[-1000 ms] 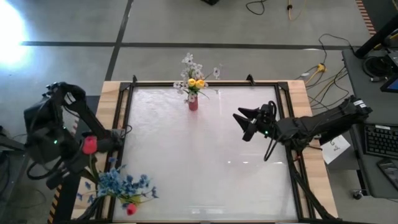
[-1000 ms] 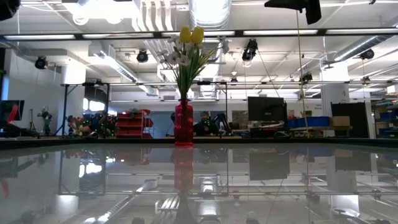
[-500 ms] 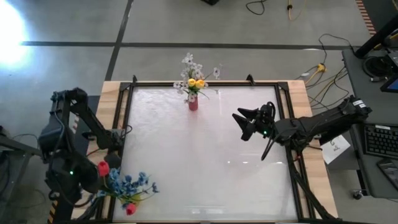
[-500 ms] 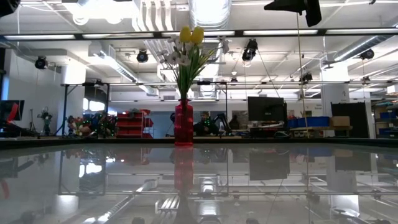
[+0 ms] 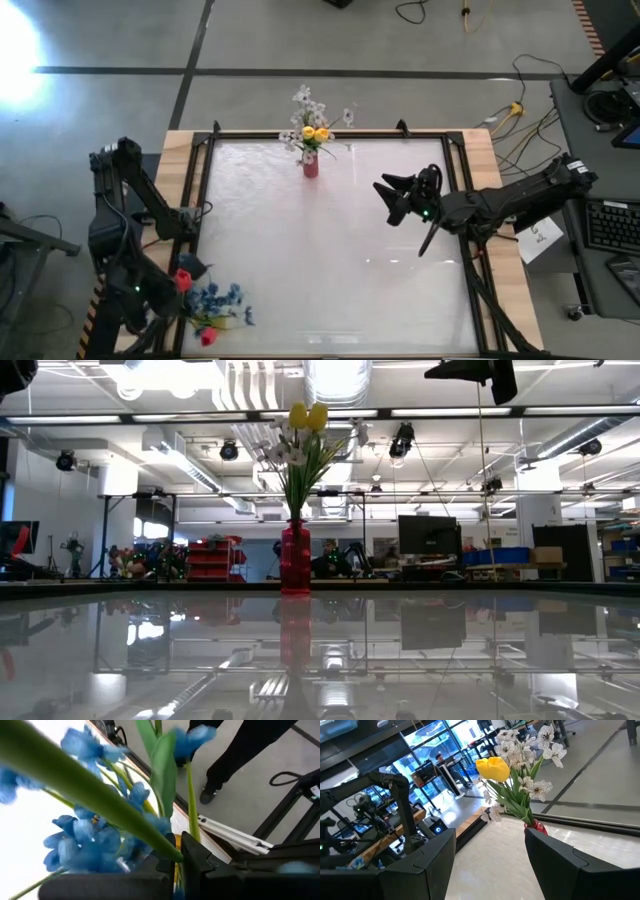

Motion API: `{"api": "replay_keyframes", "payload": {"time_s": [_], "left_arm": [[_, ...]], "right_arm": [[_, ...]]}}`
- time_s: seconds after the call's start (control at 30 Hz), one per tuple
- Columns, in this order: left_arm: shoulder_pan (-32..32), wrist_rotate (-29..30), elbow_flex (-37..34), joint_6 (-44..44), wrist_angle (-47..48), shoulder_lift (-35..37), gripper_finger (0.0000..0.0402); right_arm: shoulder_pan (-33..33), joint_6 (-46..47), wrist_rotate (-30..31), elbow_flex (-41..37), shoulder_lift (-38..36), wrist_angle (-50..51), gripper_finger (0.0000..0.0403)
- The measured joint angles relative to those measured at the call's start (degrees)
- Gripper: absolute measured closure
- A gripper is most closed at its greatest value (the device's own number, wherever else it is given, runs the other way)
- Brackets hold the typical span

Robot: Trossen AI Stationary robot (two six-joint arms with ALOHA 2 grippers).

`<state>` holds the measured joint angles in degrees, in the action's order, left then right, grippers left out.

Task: Sort flowers into vase by color
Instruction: Put the pink flower into the yellow vase

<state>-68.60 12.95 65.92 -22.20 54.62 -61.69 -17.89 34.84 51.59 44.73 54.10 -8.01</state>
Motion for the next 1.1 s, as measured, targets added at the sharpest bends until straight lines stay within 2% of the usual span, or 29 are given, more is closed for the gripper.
{"api": "replay_keyframes", "payload": {"time_s": [0.23, 0.53, 0.63, 0.93, 1.1], "left_arm": [[0.00, 0.00, -3.84, -0.24, -5.03, 0.42, 0.0401], [0.00, 0.61, -5.24, -2.56, -3.93, 0.55, 0.0393], [0.00, 0.51, -4.48, -2.98, -3.04, 0.62, 0.0368], [0.00, -0.05, 0.05, -4.96, 5.15, 0.53, 0.0250], [0.00, -0.42, 2.50, -4.75, 6.47, -1.76, 0.0212]], "right_arm": [[0.00, 1.21, 0.01, -0.02, 0.12, 0.08, 0.0172], [0.00, 1.17, -0.45, -0.02, 0.12, 0.55, 0.0172], [0.00, 1.17, -0.52, -0.02, 0.12, 0.55, 0.0172], [0.01, 1.12, -0.54, -0.02, 0.12, 1.91, 0.0172], [0.00, 0.45, -0.54, -0.02, 0.05, 2.73, 0.0172]]}}
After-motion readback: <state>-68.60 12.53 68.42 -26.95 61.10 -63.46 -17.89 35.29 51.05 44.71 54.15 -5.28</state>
